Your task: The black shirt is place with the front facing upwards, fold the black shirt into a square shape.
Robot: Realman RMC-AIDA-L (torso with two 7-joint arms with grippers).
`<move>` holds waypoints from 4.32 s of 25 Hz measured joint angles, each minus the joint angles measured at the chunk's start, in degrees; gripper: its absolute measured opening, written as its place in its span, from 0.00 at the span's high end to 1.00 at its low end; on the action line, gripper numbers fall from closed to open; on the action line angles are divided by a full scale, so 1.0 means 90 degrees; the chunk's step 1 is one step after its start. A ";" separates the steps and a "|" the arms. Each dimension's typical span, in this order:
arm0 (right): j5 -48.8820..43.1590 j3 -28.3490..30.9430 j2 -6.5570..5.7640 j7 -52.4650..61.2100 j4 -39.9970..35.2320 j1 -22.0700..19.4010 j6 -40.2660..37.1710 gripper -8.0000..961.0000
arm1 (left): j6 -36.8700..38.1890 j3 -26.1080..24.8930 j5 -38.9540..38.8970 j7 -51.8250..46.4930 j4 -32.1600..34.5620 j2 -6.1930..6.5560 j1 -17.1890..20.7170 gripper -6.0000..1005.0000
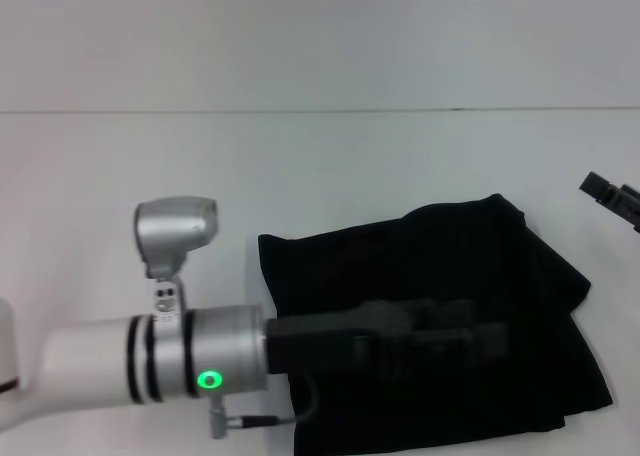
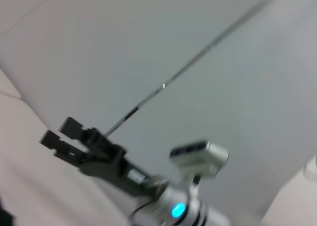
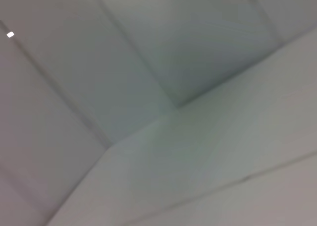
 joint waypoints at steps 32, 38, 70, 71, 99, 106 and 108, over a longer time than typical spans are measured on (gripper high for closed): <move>-0.3971 -0.1909 -0.0548 0.6565 -0.1103 0.1651 -0.1041 0.02 | 0.0956 -0.0352 0.0773 0.2474 0.3877 0.0216 0.2414 0.07; -0.3992 -0.2125 -0.0481 0.6585 -0.1103 0.1664 -0.0862 0.02 | 0.1084 -0.0448 0.0773 0.2469 0.3888 0.0233 0.2394 0.07; -0.4125 -0.2610 -0.0326 0.6497 -0.1141 0.1883 -0.0501 0.69 | 0.1038 -0.0545 0.0714 0.2512 0.3892 0.0241 0.2389 0.07; -0.4118 -0.2596 -0.0323 0.6487 -0.1143 0.1886 -0.0497 0.74 | 0.1037 -0.0558 0.0714 0.2512 0.3892 0.0241 0.2389 0.07; -0.2939 -0.1713 -0.0725 0.5378 -0.1154 0.1318 -0.0316 0.94 | 0.1029 -0.0654 0.0762 0.2517 0.3843 0.0237 0.2325 0.07; -0.3453 -0.1785 -0.0632 0.5380 -0.0918 0.1381 0.0153 0.94 | 0.1022 -0.0630 0.0763 0.2491 0.3821 0.0231 0.2254 0.07; -0.3528 -0.1780 -0.0604 0.5394 -0.0913 0.1390 0.0182 0.94 | 0.1018 -0.0630 0.0763 0.2490 0.3821 0.0230 0.2246 0.07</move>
